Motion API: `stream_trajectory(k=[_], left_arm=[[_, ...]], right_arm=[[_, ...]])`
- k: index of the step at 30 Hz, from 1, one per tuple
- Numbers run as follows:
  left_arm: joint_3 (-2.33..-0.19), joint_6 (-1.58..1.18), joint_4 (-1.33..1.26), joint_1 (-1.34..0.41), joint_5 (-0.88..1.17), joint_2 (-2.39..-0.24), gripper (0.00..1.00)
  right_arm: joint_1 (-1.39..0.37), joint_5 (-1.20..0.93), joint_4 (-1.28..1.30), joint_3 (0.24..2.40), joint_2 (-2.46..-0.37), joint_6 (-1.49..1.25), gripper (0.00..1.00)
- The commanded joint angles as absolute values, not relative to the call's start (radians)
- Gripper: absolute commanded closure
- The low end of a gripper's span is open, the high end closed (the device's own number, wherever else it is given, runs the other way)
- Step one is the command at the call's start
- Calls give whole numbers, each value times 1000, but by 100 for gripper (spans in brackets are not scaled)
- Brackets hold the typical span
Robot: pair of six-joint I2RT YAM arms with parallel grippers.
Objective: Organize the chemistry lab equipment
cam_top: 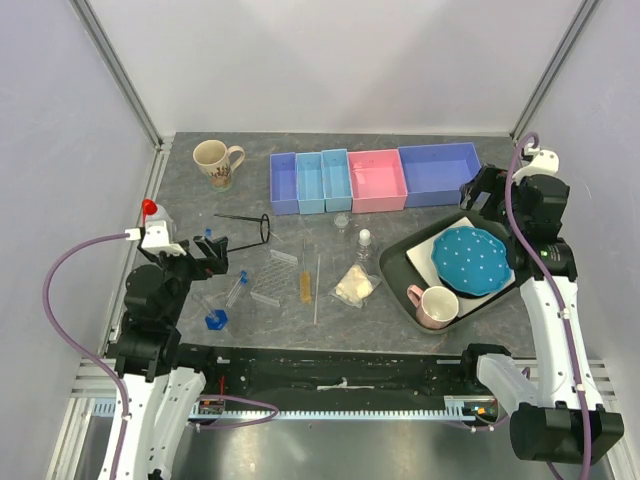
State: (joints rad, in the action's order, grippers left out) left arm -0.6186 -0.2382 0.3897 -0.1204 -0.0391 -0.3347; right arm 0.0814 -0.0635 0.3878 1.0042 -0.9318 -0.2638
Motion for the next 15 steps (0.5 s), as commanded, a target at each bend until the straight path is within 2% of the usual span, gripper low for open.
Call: stream_trajectory(k=[1,3,4,8,15], left_arm=[[-727,-302,469,-124,-6,-336,0],[-776,-320,530,-124,-6,-337,0],[-791,-328,554,-124,-5,-339,0],[-892,-365,653,-124,34,-385,0],[-1025,-455,911,-124,34,-504,0]], right_arm=[[86,-190,393,1074,-940,-204,2],[83,-300,399,1084,-945,-152,2],[84,-442,402,1089,-953,-82,2],[69,-768,429,1101,-974,109,2],[6,-945,584,1111,-1000,403,2]])
